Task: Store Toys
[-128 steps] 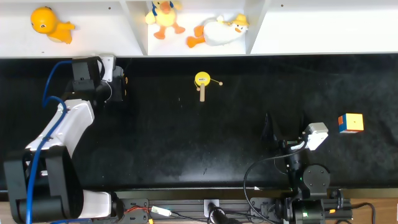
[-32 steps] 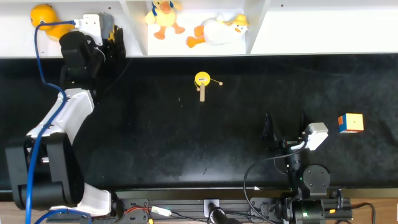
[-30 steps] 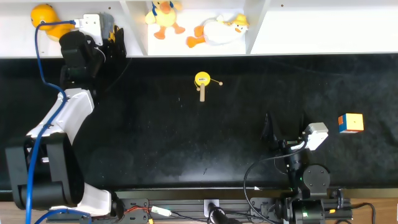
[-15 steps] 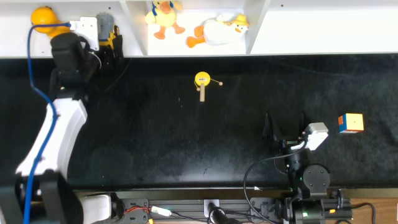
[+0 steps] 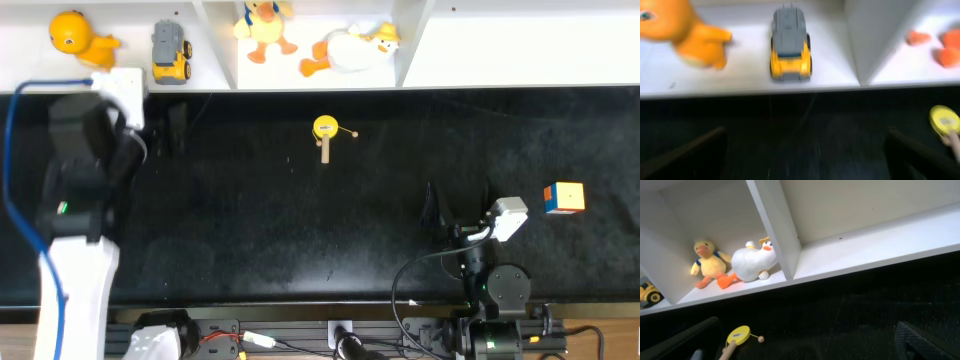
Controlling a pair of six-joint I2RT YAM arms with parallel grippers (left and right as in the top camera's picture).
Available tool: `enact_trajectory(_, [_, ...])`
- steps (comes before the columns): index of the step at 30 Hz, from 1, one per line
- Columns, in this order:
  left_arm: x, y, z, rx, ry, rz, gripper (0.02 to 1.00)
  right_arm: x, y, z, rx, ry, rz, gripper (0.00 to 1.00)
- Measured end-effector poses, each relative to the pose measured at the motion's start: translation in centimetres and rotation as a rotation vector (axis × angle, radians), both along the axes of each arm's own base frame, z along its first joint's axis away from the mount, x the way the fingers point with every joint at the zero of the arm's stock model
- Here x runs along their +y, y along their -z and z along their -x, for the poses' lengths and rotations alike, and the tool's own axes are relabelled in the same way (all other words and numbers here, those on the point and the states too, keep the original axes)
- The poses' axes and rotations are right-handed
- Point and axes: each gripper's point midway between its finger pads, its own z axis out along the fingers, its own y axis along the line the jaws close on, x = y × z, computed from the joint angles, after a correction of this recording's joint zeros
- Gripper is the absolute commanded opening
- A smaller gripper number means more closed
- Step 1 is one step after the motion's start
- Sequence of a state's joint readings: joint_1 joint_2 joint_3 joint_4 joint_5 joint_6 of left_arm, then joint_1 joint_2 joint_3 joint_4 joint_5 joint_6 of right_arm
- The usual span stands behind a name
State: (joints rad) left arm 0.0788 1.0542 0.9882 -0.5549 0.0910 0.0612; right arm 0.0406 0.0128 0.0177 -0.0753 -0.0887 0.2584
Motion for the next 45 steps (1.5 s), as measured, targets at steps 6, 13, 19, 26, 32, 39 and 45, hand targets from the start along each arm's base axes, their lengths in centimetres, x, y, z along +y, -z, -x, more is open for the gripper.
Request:
enact_trajectory(6, [-0.2, -2.5, 6.3, -0.024, -0.016, -0.013, 0.996, 0.0, 0.0, 0.0, 0.000, 0.000, 0.000, 1.000])
enact_trajectory(13, [-0.4, -2.5, 9.7, -0.004, -0.017, -0.013, 0.998, 0.0, 0.0, 0.0, 0.000, 0.000, 0.000, 0.993])
enact_trajectory(19, [-0.5, -0.6, 10.8, 0.090, -0.017, -0.007, 0.998, 0.0, 0.0, 0.0, 0.000, 0.000, 0.000, 0.993])
enact_trajectory(26, [-0.5, -0.5, 10.9, 0.094, -0.017, -0.006, 0.998, 0.0, 0.0, 0.0, 0.001, 0.000, 0.000, 0.996])
enact_trajectory(32, [-0.5, 0.0, 10.8, -0.036, -0.018, -0.014, 0.998, 0.0, 0.0, 0.0, 0.000, 0.000, 0.000, 0.996])
enact_trajectory(39, [-0.5, 4.1, 10.9, -0.223, -0.051, 0.031, 0.998, 0.0, 0.0, 0.0, 0.000, 0.000, 0.000, 0.996])
enact_trajectory(45, [-0.5, 7.8, 10.3, -0.350, -0.068, 0.068, 0.998, 0.0, 0.0, 0.0, 0.000, 0.000, 0.000, 0.996])
